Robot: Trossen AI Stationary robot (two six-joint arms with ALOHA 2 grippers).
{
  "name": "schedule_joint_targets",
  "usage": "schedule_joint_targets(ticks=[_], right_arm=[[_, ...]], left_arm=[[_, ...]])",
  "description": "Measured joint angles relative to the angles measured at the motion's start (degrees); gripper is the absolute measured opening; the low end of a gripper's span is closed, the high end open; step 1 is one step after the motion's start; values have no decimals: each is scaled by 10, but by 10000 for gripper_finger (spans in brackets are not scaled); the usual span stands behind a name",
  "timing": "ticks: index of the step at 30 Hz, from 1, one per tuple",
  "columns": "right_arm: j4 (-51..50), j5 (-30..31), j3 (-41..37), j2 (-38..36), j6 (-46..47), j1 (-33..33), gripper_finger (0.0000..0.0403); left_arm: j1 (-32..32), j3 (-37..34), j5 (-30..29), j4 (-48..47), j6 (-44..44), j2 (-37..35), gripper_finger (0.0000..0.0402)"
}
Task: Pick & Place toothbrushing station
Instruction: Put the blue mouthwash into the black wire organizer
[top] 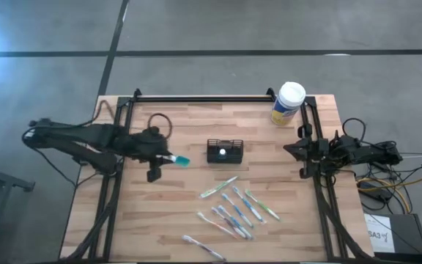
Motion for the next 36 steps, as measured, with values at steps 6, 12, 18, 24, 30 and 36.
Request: schedule_joint_targets(ticks=[6, 12, 18, 24, 30, 36], right_arm=[[-1, 0, -1, 0, 0, 0, 8], [-3, 0, -1, 1, 7, 0, 8], [-3, 0, -1, 1, 20, 0, 8], [-4, 0, -1, 1, 22, 0, 8], [-8, 0, -2, 1, 26, 0, 8], [-8, 0, -2, 1, 26, 0, 8]], left_arm=[[0, -121, 20, 97, 21, -117, 95], [0, -207, 50, 115, -31, -194, 95], [0, -274, 72, 155, -55, -249, 95], [0, -306, 74, 178, -60, -282, 95], [0, -255, 54, 190, -82, -263, 95], [1, -112, -10, 155, -76, -179, 95]])
